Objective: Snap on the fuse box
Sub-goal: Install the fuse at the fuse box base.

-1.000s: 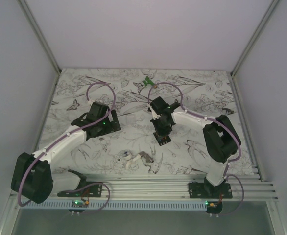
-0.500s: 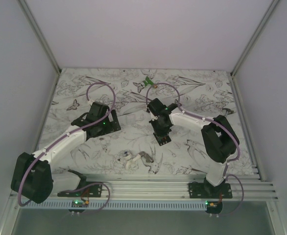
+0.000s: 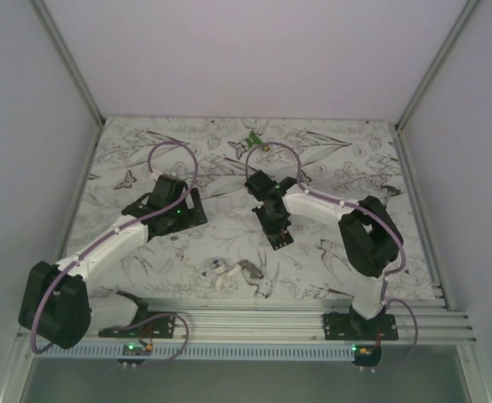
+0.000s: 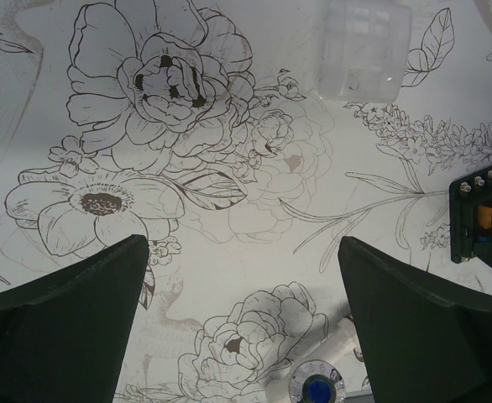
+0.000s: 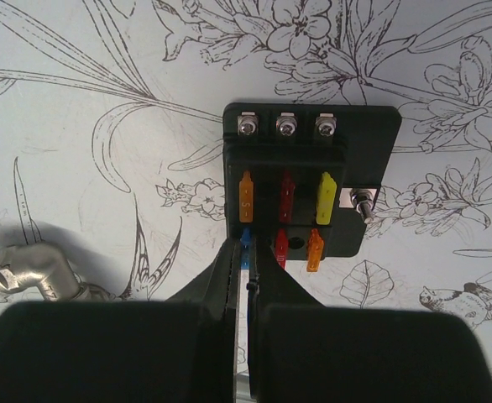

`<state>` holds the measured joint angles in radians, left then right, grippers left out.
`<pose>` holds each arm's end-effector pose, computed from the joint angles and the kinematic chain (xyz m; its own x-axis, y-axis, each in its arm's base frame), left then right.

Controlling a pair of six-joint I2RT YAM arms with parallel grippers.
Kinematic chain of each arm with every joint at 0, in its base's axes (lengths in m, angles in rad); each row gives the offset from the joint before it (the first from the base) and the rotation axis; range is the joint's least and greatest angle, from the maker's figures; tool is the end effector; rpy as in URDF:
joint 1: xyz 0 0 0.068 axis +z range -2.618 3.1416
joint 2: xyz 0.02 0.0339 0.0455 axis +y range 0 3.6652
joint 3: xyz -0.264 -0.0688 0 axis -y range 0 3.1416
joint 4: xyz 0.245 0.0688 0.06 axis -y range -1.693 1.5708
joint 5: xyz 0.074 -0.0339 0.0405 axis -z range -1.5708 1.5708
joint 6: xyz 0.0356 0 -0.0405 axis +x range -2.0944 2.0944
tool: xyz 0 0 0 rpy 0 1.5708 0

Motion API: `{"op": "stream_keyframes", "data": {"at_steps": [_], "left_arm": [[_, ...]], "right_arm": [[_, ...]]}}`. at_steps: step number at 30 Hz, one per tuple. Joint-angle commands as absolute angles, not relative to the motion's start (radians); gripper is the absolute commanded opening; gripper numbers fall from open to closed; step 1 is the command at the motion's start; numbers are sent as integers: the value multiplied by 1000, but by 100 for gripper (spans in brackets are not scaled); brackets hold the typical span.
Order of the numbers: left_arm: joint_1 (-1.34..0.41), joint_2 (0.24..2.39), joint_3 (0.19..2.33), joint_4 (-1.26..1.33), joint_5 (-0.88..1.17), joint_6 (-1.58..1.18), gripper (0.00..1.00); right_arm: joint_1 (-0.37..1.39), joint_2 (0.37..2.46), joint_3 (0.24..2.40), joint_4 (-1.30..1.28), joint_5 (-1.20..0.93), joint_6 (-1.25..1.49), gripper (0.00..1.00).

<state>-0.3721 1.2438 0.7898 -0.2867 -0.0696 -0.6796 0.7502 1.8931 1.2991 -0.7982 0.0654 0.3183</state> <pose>0.2455 -0.0931 0.2361 -0.6869 -0.4049 -0.6035 -0.1502 0.8915 -0.4273 0.2647 0.2435 0.1687 -0.8940 -0.4063 -0.1888 -0.4128 0.9108 -0.0055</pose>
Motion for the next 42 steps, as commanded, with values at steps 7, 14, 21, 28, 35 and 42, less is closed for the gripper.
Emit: {"op": "stream_keyframes", "data": {"at_steps": [7,14,21,28,35,42], "left_arm": [[-365,1228,795,-325,-53,-689,100],[-365,1203,798,-345,-40,-706,100],[-365,1210,814,-360,-35,-706,100],[-367,1335,902,-382,-12,-703,100],[-430,1564,1119,-434,-61,-651,98],[-486,1814,1347,-520,-179,-596,98]], "right_arm": [[796,2027,1309,-707,129,374,1],[819,1961,1441,-681,151,455,12],[819,1889,1443,-604,168,490,34],[813,1704,1338,-506,198,396,60],[670,1538,1096,-380,220,337,70],[560,1390,867,-227,193,290,85]]}}
